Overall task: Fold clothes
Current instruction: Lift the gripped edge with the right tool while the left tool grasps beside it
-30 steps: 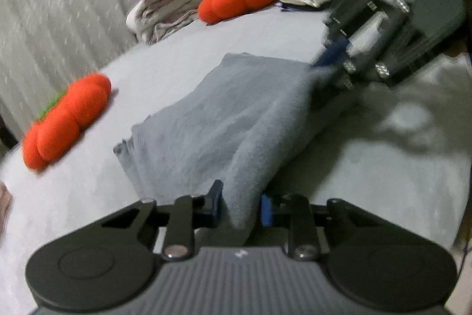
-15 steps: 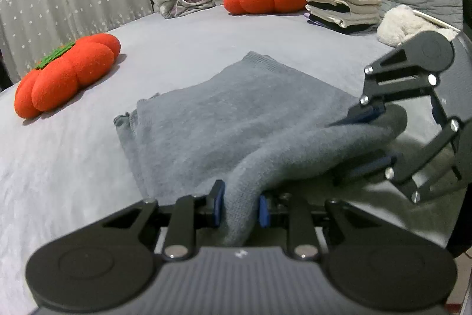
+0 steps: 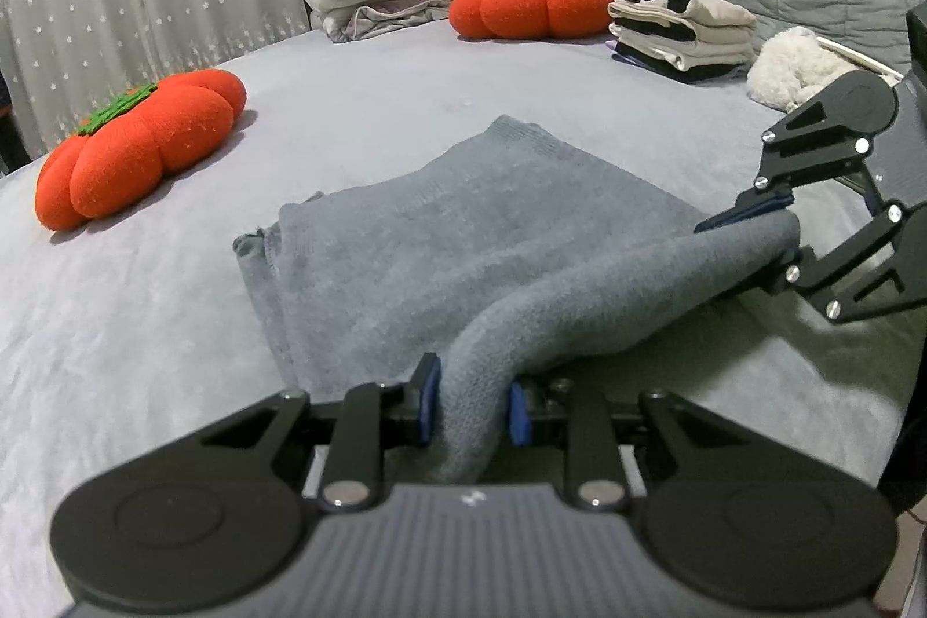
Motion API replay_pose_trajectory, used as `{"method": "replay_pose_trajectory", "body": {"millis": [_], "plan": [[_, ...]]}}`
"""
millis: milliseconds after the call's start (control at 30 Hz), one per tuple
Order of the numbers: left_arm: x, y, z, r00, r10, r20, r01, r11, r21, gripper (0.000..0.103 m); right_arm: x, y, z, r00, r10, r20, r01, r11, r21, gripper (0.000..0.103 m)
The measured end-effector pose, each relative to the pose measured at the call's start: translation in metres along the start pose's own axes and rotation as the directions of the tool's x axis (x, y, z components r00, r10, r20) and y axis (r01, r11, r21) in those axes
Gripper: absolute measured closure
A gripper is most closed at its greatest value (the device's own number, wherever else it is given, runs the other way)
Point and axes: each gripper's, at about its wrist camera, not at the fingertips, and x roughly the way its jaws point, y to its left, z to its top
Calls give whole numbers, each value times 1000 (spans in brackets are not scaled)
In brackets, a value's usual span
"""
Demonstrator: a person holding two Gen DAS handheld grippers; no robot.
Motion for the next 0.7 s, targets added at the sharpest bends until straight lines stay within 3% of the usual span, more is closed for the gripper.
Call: {"method": "replay_pose_trajectory", "body": {"millis": [233,333,433,700], "plan": [[0,-1,0,1000,3,-3,-3,1000,6,80,-5,-4,-3,1000,-13,1,13,1000,7,80],[0,-2,-2,1000,6,-10,-5,1000,22,71,-5,-8,-3,1000,-14,11,14,1000,27,84],[1,-5,-9,999,-1,-36,4,998,64,61,-5,-14,-2,999,-25,21,23,998,57,85],[-4,-14,-25,998,57,-39,-49,981,189,60,-4,-22,2,998,-55,39,51,995,91,85]]}}
